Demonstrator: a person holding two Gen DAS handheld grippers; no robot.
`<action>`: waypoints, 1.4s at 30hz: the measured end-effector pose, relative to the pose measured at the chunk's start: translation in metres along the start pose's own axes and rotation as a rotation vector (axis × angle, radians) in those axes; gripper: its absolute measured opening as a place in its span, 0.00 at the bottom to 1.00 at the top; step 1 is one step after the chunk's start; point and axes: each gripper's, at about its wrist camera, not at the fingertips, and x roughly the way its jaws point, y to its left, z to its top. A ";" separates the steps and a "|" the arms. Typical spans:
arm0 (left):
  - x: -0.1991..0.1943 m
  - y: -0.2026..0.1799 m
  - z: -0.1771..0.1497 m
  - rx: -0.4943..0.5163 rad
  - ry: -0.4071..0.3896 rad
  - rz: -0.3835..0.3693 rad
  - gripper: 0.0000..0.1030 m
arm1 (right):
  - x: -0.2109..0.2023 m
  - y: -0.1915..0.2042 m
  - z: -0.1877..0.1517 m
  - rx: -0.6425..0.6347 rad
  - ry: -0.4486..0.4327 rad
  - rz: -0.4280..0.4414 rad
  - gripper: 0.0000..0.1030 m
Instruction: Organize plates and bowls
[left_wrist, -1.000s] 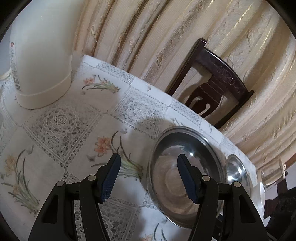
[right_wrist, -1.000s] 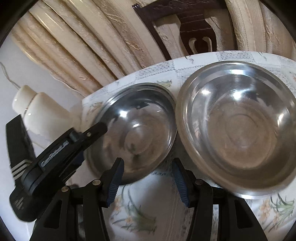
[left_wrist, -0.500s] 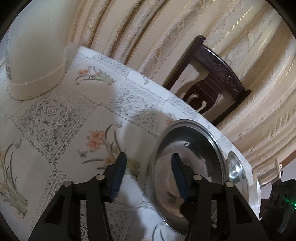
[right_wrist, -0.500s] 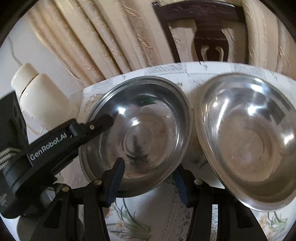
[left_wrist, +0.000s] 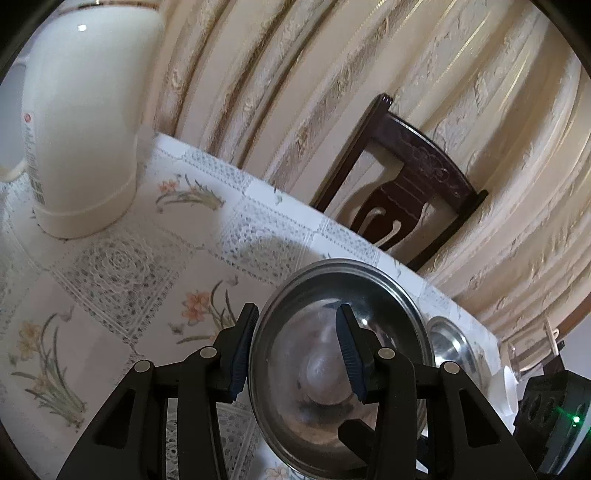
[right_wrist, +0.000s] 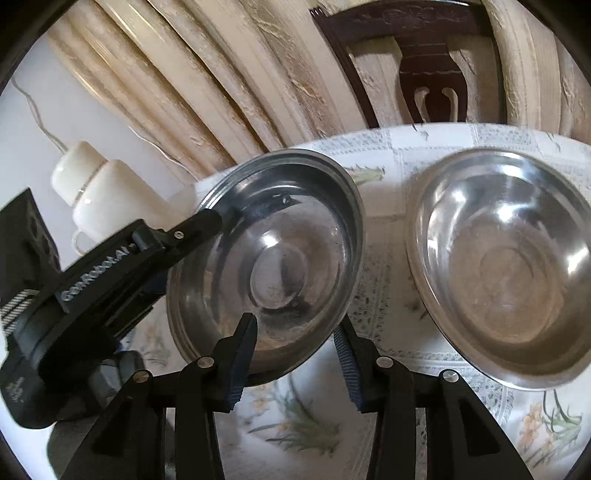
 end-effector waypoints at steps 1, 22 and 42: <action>-0.004 0.000 0.001 0.000 -0.008 0.000 0.43 | -0.006 0.002 0.001 -0.001 -0.007 0.009 0.45; -0.002 -0.108 -0.049 0.173 0.028 -0.225 0.43 | -0.087 -0.079 0.015 0.124 -0.142 -0.186 0.45; 0.017 -0.122 -0.072 0.231 0.073 -0.213 0.55 | -0.083 -0.122 0.021 0.157 -0.167 -0.267 0.44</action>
